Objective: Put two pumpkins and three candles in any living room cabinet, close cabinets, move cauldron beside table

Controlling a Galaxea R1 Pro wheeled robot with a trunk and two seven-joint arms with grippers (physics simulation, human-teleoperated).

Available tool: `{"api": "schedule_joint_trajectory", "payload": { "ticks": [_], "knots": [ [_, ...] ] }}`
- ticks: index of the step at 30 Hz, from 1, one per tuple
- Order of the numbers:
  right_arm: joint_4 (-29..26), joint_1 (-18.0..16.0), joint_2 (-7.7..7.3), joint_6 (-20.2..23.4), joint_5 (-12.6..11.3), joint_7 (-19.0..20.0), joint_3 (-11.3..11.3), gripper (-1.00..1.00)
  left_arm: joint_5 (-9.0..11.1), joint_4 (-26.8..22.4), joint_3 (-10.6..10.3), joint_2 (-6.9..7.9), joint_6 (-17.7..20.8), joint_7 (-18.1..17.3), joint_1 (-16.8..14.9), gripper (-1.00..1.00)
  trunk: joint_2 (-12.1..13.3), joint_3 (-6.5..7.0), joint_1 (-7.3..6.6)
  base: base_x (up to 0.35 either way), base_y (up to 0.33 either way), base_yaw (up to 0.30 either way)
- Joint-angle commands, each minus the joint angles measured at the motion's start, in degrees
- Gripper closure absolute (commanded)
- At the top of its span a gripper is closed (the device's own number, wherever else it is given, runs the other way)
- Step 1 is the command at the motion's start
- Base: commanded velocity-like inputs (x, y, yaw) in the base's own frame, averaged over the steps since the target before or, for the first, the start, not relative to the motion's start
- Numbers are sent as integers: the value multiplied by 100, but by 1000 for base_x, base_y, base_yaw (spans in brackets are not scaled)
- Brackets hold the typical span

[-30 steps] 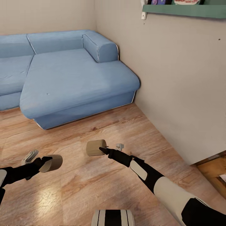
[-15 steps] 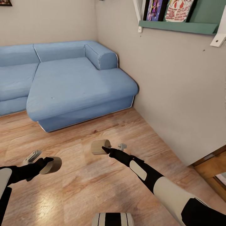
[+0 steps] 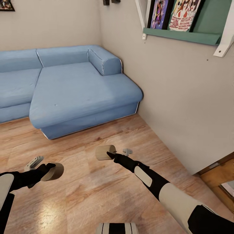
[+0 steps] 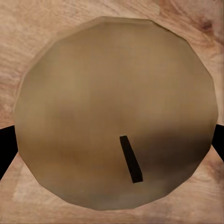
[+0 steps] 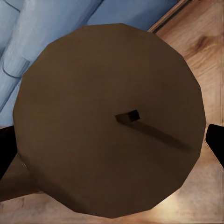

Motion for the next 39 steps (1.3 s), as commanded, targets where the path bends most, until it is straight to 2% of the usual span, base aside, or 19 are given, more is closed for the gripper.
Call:
{"api": "schedule_joint_trajectory", "payload": {
  "ticks": [1,21,39],
  "knots": [
    [3,-5,0,20,-56,-32,20,100,47,-5,4,0,23,61,-2,100,40,14,-23,-31,0,0],
    [3,-5,3,3,-70,-98,13,100,44,-1,-8,-7,23,67,-2,100,842,374,-463,-316,0,3],
    [8,-5,-8,-11,-72,-96,-12,100,4,-16,-41,-13,23,78,-2,100,1564,762,-858,-321,0,228]
  ]
}}
